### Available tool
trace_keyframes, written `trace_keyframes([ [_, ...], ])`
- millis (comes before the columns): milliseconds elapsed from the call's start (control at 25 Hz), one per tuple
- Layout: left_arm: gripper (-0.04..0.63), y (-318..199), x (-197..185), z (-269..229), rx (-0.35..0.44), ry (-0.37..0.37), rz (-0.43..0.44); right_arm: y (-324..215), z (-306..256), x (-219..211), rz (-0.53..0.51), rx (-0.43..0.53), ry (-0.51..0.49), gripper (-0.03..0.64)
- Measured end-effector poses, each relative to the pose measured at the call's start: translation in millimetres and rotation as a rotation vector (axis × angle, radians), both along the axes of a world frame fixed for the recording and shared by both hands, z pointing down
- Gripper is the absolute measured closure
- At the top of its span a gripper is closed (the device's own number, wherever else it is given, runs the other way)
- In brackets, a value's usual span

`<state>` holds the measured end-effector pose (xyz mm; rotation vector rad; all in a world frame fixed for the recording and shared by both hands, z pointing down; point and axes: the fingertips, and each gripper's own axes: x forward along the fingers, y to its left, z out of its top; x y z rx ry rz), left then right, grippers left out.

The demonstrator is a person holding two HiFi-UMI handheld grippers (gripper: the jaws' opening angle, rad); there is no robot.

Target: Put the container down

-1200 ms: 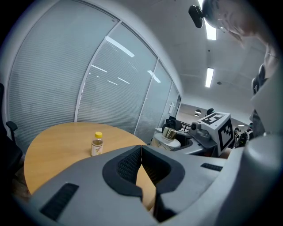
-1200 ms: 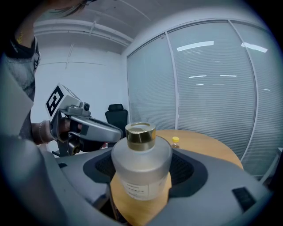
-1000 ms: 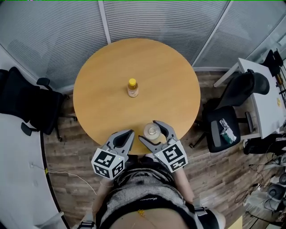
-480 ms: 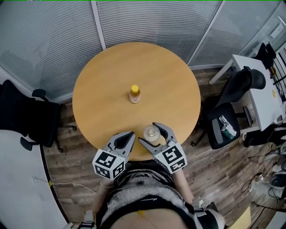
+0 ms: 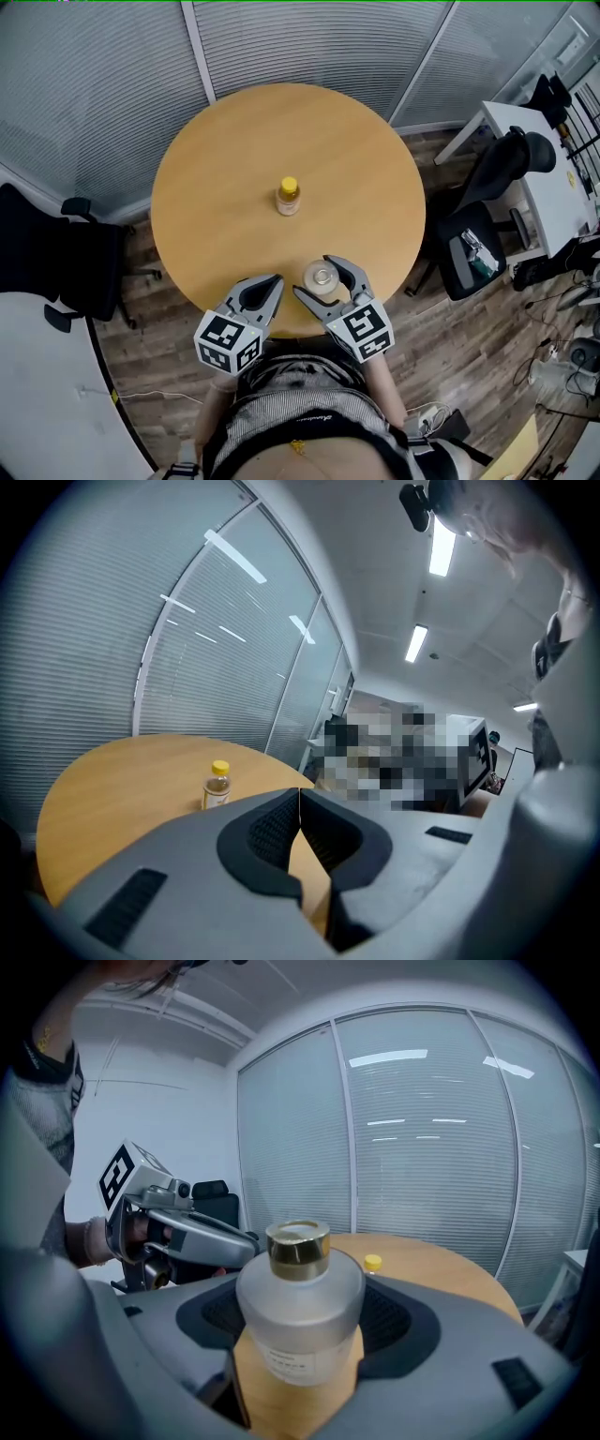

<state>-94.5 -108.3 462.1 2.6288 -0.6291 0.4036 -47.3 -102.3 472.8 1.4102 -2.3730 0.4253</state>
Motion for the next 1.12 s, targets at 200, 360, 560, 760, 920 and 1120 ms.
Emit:
trace_keyframes([
  [200, 0.574, -4.5, -3.1, 4.6, -0.006, -0.007, 0.026, -4.6, 2.5, 0.2, 0.030, -0.001, 0.001, 0.268],
  [360, 0.574, -7.3, -0.7, 7.7, -0.009, -0.013, 0.022, -8.8, 4.3, 6.1, 0.034, -0.009, -0.005, 0.268],
  [560, 0.574, -10.4, 8.4, 9.6, -0.014, -0.024, -0.007, -14.0, 3.4, 18.0, 0.010, -0.009, -0.015, 0.268],
  [760, 0.574, -14.2, 27.6, 3.9, -0.004, -0.023, -0.061, -18.0, 0.4, 36.1, -0.055, -0.005, -0.006, 0.268],
  [920, 0.574, -15.1, 44.7, 1.2, -0.012, -0.014, -0.117, -20.8, -0.2, 56.2, -0.104, -0.008, 0.011, 0.268],
  [1120, 0.574, -12.6, 64.7, -0.1, -0.008, -0.016, -0.156, -23.3, -1.7, 77.9, -0.143, -0.007, 0.012, 0.268],
])
